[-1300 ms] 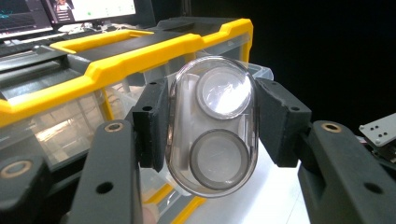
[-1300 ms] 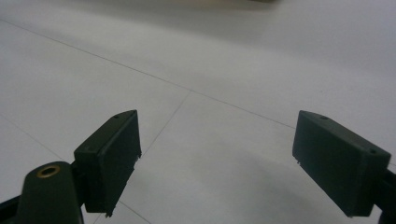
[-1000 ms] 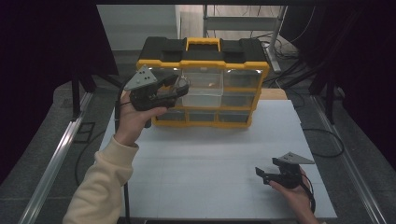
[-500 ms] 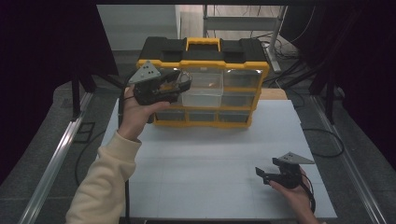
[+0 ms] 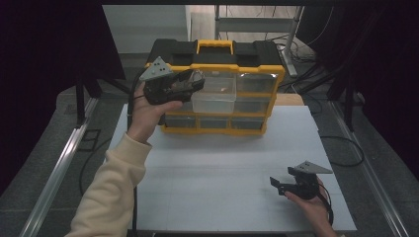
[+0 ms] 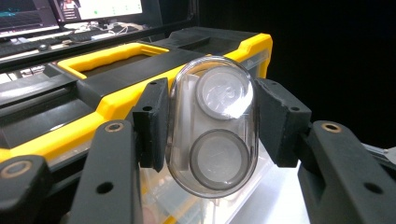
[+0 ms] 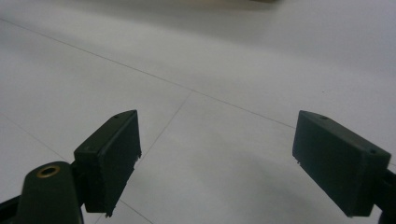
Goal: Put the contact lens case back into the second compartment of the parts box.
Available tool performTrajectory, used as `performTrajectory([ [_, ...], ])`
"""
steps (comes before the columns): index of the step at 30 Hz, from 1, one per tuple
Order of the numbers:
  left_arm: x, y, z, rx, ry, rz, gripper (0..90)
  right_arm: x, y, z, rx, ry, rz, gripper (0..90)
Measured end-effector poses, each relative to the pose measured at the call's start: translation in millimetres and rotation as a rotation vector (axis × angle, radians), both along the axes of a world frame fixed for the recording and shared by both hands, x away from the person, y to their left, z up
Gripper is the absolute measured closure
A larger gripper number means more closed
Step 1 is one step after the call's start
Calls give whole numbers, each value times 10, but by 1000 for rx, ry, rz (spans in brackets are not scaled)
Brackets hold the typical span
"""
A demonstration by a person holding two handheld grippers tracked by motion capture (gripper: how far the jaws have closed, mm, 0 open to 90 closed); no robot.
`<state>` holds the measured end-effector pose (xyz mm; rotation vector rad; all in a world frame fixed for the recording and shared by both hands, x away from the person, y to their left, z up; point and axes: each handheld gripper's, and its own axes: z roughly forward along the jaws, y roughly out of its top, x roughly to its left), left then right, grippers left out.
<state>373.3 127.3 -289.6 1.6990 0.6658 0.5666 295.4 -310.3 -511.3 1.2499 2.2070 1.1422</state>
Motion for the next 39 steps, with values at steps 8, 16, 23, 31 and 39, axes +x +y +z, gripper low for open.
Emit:
performTrajectory([
  [8, 62, -57, 51, 2, -3, 1, 482, 2, -3, -1, 0, 1, 0, 155],
  [16, 183, -130, 67, 8, 11, 10, 482, 1, 2, -2, -2, 0, -2, 155],
  [23, 279, -203, 59, 24, 27, 8, 482, 2, 7, -7, -4, 1, 0, 155],
  [31, 340, -313, 35, 24, 38, 3, 482, 8, 8, -16, -4, 6, 2, 155],
  [39, 356, -406, 2, 44, 46, -23, 481, 7, 4, -14, -5, 5, 2, 155],
])
